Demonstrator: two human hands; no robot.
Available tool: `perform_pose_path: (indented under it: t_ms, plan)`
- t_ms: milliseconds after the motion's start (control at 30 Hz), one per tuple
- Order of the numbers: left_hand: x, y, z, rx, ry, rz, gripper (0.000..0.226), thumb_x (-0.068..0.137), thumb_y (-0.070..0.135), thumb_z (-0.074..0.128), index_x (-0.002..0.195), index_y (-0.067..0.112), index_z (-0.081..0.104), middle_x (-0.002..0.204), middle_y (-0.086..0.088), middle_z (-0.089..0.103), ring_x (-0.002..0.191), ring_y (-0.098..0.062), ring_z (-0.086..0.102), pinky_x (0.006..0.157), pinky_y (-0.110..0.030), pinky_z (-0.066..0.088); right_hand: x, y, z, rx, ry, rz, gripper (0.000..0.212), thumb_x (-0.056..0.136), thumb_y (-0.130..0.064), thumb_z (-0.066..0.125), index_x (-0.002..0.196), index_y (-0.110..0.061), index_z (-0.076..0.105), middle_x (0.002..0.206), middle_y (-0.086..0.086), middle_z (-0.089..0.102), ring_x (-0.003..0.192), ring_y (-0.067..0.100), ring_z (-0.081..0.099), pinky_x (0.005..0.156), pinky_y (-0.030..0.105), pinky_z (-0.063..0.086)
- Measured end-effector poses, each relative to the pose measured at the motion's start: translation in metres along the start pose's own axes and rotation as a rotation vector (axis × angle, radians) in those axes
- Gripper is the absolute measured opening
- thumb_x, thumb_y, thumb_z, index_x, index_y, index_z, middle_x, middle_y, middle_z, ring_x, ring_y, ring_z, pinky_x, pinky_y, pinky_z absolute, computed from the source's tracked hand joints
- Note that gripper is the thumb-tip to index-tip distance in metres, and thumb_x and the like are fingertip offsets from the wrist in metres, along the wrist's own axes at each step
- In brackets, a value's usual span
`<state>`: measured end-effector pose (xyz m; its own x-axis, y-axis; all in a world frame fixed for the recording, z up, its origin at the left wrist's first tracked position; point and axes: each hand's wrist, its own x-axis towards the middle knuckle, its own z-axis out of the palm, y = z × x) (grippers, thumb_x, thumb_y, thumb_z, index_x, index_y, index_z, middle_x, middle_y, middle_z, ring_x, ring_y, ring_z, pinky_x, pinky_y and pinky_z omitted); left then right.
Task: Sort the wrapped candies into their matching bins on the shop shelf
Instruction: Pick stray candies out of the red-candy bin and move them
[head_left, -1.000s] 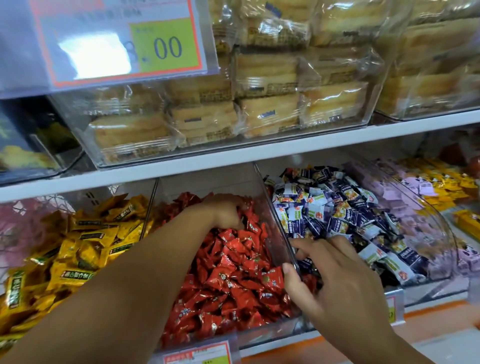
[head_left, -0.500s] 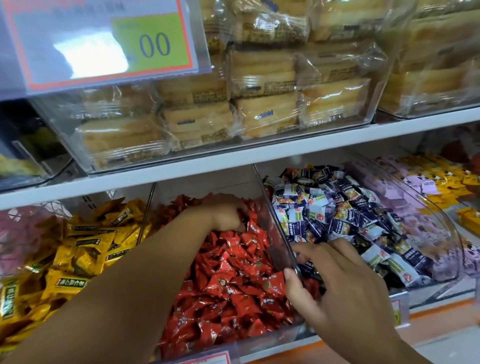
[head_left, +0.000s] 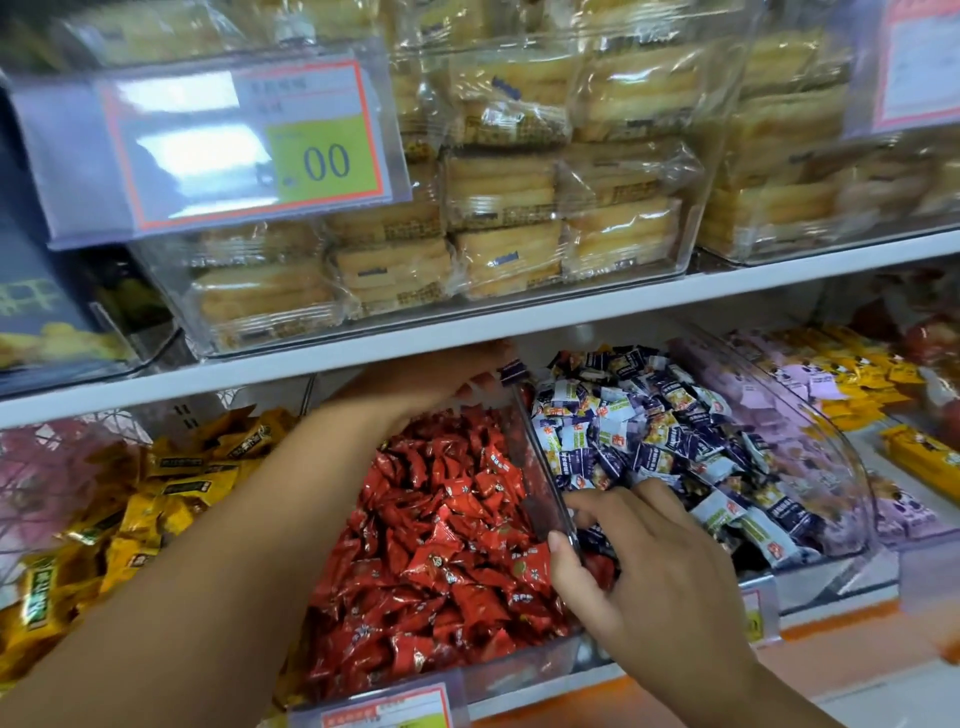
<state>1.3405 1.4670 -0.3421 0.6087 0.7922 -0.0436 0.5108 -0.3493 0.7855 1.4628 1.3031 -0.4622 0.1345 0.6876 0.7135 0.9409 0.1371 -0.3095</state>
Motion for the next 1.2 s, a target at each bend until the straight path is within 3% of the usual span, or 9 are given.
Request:
perform_pose_path:
  t_ms: [100,200,300,367,433,633,933,1033,1200]
  plan:
    - [0.004,0.011,0.015,0.038,0.031,0.042,0.015,0.098,0.033,0.053,0.106,0.024,0.061,0.096,0.008,0.059,0.08,-0.002,0.054,0.062,-0.006,0.043,0.0,0.0,-0.002,-0.014,0.007,0.005,0.035,0.084,-0.044,0.052,0.094,-0.016,0.071,0.075,-0.012,0.059,0.077,0.01,0.051,0.053,0.018,0.04]
    - [0.008,-0.006,0.011,0.424,0.202,-0.055,0.023,0.097,0.032,0.048,0.088,0.017,0.063,0.084,-0.002,0.062,0.074,-0.015,0.056,0.06,-0.023,0.039,-0.001,0.0,-0.002,-0.007,0.005,0.016,0.036,0.084,-0.045,0.052,0.095,-0.017,0.071,0.075,-0.011,0.059,0.077,0.011,0.052,0.052,0.018,0.039]
    - [0.005,-0.034,0.025,0.674,-0.091,-0.08,0.037,0.089,0.036,0.062,0.119,0.014,0.063,0.12,-0.012,0.063,0.108,-0.025,0.06,0.088,-0.028,0.047,-0.001,-0.001,-0.001,-0.015,0.01,0.01,0.035,0.084,-0.044,0.052,0.094,-0.016,0.071,0.075,-0.01,0.059,0.075,0.013,0.055,0.05,0.019,0.039]
    - [0.004,-0.058,0.045,0.782,-0.289,-0.141,0.087,0.077,0.054,0.071,0.149,0.025,0.032,0.159,-0.003,0.022,0.145,-0.028,0.021,0.114,-0.049,0.024,-0.001,-0.002,-0.001,-0.016,0.023,-0.004,0.034,0.083,-0.042,0.052,0.093,-0.016,0.071,0.075,-0.009,0.058,0.072,0.015,0.055,0.049,0.02,0.04]
    - [0.014,-0.077,0.056,0.846,-0.277,-0.177,0.108,0.07,0.06,0.073,0.154,0.03,0.012,0.163,0.003,-0.005,0.149,-0.031,-0.003,0.113,-0.065,0.01,0.0,-0.004,-0.001,-0.015,0.028,-0.002,0.033,0.082,-0.041,0.052,0.093,-0.016,0.071,0.075,-0.01,0.058,0.07,0.014,0.055,0.048,0.019,0.038]
    - [0.037,-0.088,0.029,0.898,-0.21,-0.013,0.075,0.077,0.039,0.075,0.143,0.032,0.039,0.139,-0.004,0.042,0.123,-0.031,0.048,0.098,-0.036,0.045,0.001,-0.003,-0.001,-0.02,0.004,0.018,0.035,0.082,-0.043,0.051,0.093,-0.017,0.072,0.074,-0.011,0.056,0.07,0.009,0.051,0.051,0.012,0.027]
    - [0.024,-0.102,-0.039,0.481,0.018,0.073,0.044,0.077,0.024,0.079,0.118,0.028,0.063,0.114,0.008,0.063,0.111,-0.013,0.058,0.088,-0.021,0.042,0.0,-0.003,-0.001,-0.015,-0.001,0.006,0.037,0.085,-0.044,0.05,0.093,-0.015,0.072,0.075,-0.01,0.061,0.075,0.012,0.052,0.051,0.017,0.032]
    - [0.014,-0.098,-0.051,0.326,0.032,0.037,0.043,0.078,0.032,0.079,0.117,0.04,0.06,0.118,0.015,0.062,0.115,-0.009,0.056,0.089,-0.016,0.041,0.0,-0.005,-0.001,-0.017,0.0,0.008,0.037,0.084,-0.043,0.05,0.093,-0.015,0.072,0.075,-0.01,0.061,0.073,0.013,0.053,0.05,0.015,0.03]
    - [-0.011,-0.057,-0.037,0.583,-0.202,-0.015,0.06,0.078,0.055,0.07,0.133,0.048,0.047,0.154,0.011,0.03,0.141,-0.017,0.029,0.109,-0.029,0.02,0.001,-0.006,-0.002,-0.024,-0.002,0.002,0.036,0.084,-0.041,0.05,0.092,-0.015,0.072,0.074,-0.009,0.059,0.069,0.013,0.055,0.048,0.014,0.029]
